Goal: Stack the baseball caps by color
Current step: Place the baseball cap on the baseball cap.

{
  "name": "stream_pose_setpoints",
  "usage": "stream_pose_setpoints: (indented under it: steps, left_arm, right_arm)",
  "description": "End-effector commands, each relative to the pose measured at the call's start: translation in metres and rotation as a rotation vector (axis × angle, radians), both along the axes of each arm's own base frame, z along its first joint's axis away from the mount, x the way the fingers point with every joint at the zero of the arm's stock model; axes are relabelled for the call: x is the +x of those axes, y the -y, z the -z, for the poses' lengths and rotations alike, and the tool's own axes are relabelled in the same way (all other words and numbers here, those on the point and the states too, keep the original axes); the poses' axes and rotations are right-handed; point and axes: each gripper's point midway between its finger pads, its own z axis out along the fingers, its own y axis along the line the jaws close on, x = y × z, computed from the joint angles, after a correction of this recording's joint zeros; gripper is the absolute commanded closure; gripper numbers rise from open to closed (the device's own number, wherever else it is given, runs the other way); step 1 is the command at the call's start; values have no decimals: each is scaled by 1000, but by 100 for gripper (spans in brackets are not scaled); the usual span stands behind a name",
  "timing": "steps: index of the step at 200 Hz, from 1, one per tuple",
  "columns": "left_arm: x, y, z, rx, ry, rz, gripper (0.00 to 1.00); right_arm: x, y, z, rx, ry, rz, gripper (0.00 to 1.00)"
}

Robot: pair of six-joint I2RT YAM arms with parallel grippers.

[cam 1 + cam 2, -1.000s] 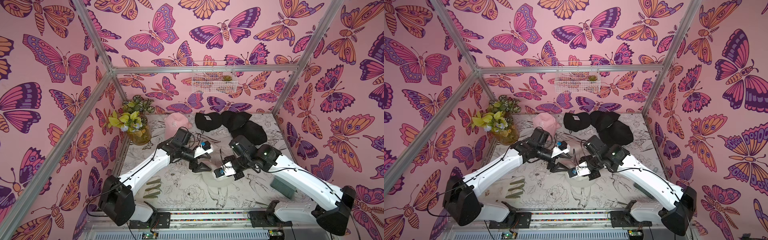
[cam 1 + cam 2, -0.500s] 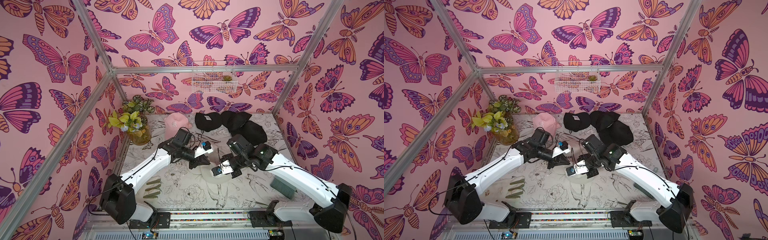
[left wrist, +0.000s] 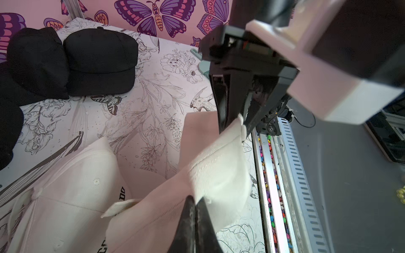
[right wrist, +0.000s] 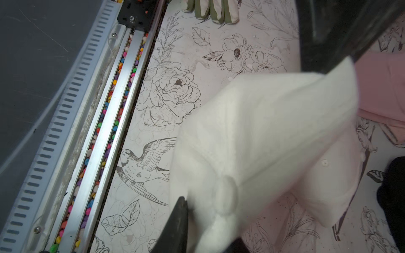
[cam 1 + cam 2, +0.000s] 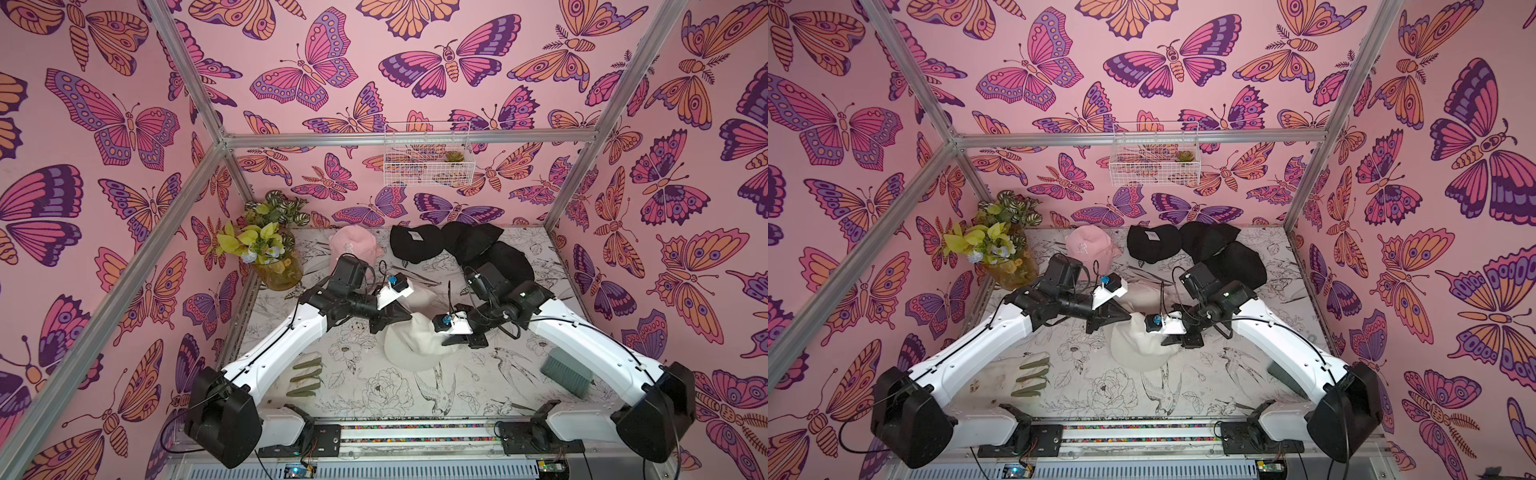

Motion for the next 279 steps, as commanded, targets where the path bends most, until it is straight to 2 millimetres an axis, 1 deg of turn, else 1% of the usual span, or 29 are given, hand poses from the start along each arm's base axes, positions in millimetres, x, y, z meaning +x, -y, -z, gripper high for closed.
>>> stream_pose_setpoints:
  steps: [1,22,45,63,68,76,85,96,106,115,117,131,145,147,149,161,169,172,175,184,197,214,227,248,258,267,279]
  left_arm:
    - [-1,-4,-6,-50,-23,2,100]
    - [4,-10,-7,-60,-29,-20,100]
    - [6,-14,-9,-64,-23,-33,100]
    - [7,-15,-8,-68,-16,-38,100]
    - [7,-15,-8,-68,-13,-42,100]
    - [9,-16,-8,-67,-10,-52,100]
    - [11,-16,-9,-63,-7,-66,100]
    - [15,-17,-9,-58,0,-91,100]
    - [27,-19,-6,-46,15,-146,100]
    - [36,-21,-2,-29,27,-197,100]
    - [34,-23,-11,-42,54,-205,100]
    - [42,-25,-10,-45,58,-244,100]
    - [39,-22,-11,-70,31,-226,100]
    - [42,-20,-2,-59,4,-226,100]
    - [43,-19,1,-57,-8,-226,100]
    - [47,-19,9,-49,-45,-248,100]
    - [54,-20,17,-32,-57,-284,100]
    - [57,-22,20,-23,-60,-300,100]
    - [60,-23,23,-13,-61,-319,100]
    - [70,-28,32,17,-67,-369,100]
    - [83,-35,40,44,-98,-423,100]
    - [93,-40,43,61,-159,-451,100]
    - [101,-44,47,77,-168,-475,100]
    - [113,-53,61,126,-160,-526,100]
    - [118,-57,68,142,-168,-541,100]
    - [123,-61,72,152,-173,-562,100]
    - [129,-65,75,159,-179,-579,100]
  right_arm:
    - [-7,3,2,28,-72,13,74]
    - [-4,10,5,15,-82,51,69]
    - [1,22,11,-40,-76,96,68]
    - [4,25,11,-50,-71,109,74]
    - [4,24,10,-48,-67,109,77]
    - [7,23,7,-41,-54,111,86]
    - [12,22,1,-24,-37,116,100]
    - [17,21,-9,13,-40,129,100]
    - [22,20,-20,59,-54,134,100]
    - [28,20,-25,77,-60,137,100]
    - [29,20,-26,80,-59,136,100]
    - [36,22,-26,72,-71,130,100]
    - [43,21,-22,62,-109,119,100]
    - [44,21,-21,60,-120,117,100]
    - [44,21,-20,59,-128,113,100]
    - [44,18,-15,47,-178,85,100]
    - [45,17,-11,38,-210,69,100]
    - [45,16,-13,41,-208,64,100]
    - [47,15,-5,29,-237,59,100]
    - [51,12,1,28,-260,46,100]
    - [61,7,10,27,-264,46,100]
    - [92,-1,20,17,-243,129,100]
    - [111,-7,21,23,-233,183,100]
    - [133,-15,19,36,-238,245,100]
    - [147,-18,22,29,-242,293,100]
    - [159,-20,25,18,-249,347,100]
    - [171,-21,31,1,-268,399,100]
